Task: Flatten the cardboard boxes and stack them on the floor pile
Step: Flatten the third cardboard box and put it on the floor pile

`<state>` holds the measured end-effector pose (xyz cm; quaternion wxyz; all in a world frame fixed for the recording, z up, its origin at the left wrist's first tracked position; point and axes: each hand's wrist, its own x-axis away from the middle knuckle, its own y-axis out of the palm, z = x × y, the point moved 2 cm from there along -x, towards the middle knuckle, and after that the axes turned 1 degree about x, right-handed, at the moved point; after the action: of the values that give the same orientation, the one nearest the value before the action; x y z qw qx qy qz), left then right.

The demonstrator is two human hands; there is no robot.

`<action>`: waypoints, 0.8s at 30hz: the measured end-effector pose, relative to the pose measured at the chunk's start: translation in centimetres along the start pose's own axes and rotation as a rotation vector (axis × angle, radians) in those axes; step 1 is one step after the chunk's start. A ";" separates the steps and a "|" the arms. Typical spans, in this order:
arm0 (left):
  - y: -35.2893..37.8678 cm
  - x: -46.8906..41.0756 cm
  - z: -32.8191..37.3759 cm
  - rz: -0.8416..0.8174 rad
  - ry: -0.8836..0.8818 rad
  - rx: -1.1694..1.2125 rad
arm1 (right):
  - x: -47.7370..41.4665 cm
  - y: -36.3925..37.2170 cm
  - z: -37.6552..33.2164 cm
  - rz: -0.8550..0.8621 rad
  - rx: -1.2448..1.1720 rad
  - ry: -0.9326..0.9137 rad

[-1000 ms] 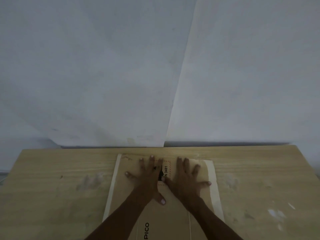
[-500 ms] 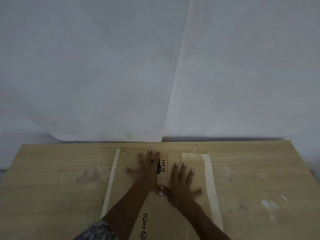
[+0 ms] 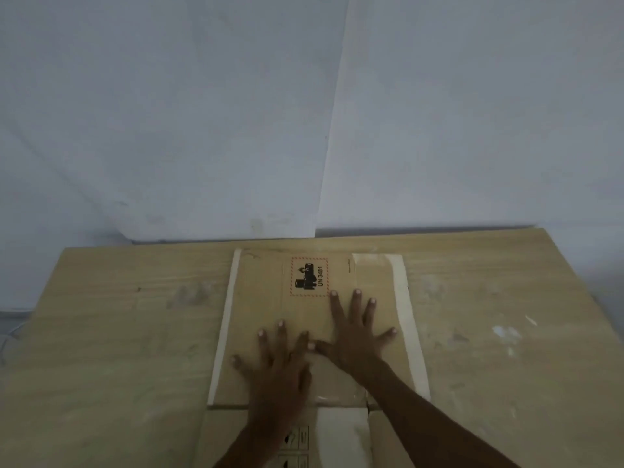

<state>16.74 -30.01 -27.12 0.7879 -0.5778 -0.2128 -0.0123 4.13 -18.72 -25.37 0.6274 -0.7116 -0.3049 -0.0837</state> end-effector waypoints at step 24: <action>4.3 11.9 -0.8 -0.174 0.133 -0.170 | 21.6 13.3 3.1 0.038 0.096 -0.117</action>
<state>28.97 -26.60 -26.99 0.7444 -0.6197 -0.2076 -0.1368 27.77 -9.02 -26.32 0.6433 -0.6902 -0.3309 -0.0155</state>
